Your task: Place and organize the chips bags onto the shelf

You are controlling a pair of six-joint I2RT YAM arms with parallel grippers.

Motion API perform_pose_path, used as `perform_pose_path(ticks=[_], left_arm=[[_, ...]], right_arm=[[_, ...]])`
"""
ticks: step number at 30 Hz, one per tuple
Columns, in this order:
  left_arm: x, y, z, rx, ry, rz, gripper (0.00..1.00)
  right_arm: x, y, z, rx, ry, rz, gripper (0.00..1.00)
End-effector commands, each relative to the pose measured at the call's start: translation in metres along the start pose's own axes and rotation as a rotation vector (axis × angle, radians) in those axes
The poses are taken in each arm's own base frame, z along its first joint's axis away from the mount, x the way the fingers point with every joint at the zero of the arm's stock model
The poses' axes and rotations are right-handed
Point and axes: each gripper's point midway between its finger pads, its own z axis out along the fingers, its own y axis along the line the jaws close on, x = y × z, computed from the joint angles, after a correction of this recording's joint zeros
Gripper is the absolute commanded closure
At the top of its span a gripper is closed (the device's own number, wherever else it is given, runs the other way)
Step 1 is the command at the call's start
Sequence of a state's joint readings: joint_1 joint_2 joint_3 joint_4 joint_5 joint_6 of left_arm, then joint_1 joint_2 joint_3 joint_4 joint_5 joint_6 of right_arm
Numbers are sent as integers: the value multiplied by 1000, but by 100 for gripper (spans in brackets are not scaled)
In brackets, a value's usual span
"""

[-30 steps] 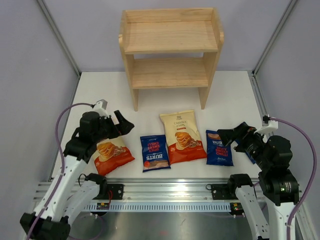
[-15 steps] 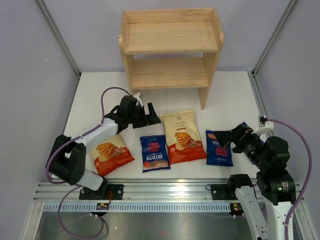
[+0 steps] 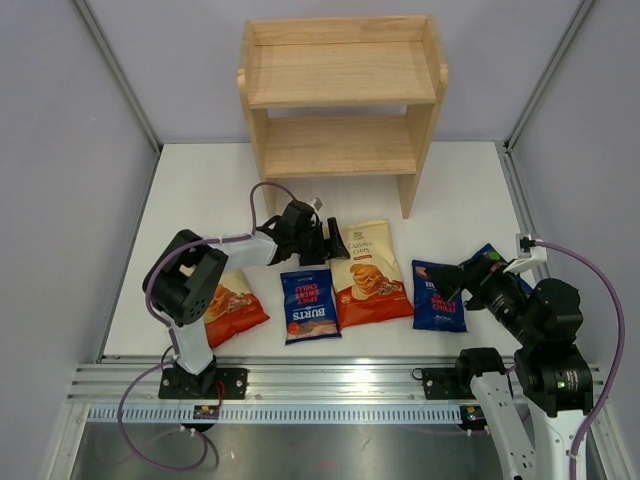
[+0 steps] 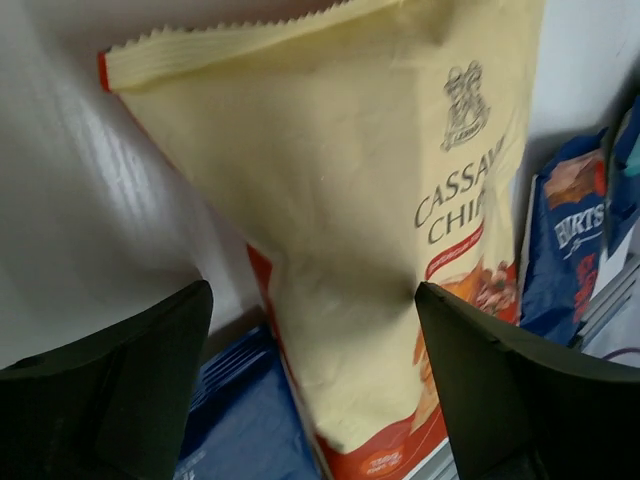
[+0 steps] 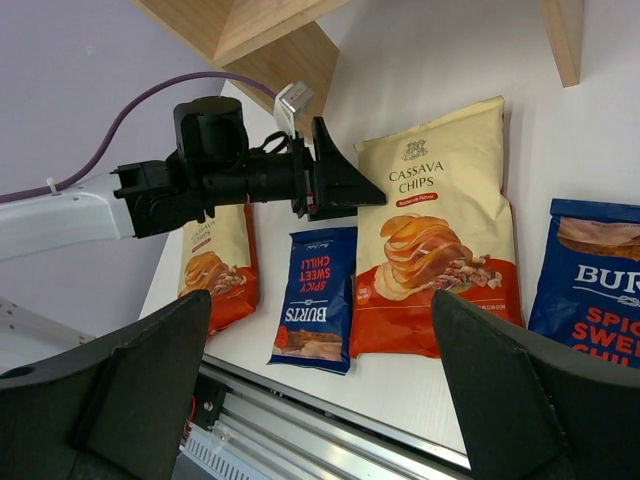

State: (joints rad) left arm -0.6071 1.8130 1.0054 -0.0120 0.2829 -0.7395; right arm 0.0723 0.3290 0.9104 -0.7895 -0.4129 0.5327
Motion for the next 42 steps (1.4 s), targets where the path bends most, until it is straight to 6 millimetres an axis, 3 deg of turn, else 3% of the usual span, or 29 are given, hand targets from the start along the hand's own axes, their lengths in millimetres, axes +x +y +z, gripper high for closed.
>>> perform_pose_path(ticks=[1,5,9,10,11,14,15,16,17,27,28,32,38,42], left_arm=[[-23,-23,14,69,-87,-32,16],[-23,-23,20,78,-109,-56,36],[-20,-22,10,88,-158,-91,74],[-21,-24,6,99,-177,-110,77],[-30,-35,-6,140,-223,-107,81],[-34,-38,-24,176,-293,-143,86],[-42,-49,-41,216,-339,-158,87],[-37,-45,-45,221,-350,-171,95],[-47,-58,-62,275,-410,-173,100],[-56,-88,-133,480,-564,-259,100],[-59,-94,-148,511,-591,-260,100],[-60,-107,-181,561,-646,-264,100],[-64,-142,-242,669,-700,-224,100],[-64,-165,-283,761,-724,-224,100]], right_arm=[[-9,17,-6,-62,-27,-22,1],[-9,20,-9,-75,-30,-19,0],[-7,20,-9,-77,-27,-17,0],[-6,19,-10,-77,-26,-12,1],[-5,19,-9,-78,-25,-7,1],[1,22,-5,-118,-7,5,1],[7,26,-4,-156,19,13,1],[11,25,2,-173,28,43,0],[15,25,4,-192,42,59,1],[56,2,50,-300,131,322,2],[61,-2,54,-313,128,344,3],[71,-13,62,-332,107,372,3],[86,-26,71,-386,72,380,3],[84,-17,70,-495,39,323,2]])
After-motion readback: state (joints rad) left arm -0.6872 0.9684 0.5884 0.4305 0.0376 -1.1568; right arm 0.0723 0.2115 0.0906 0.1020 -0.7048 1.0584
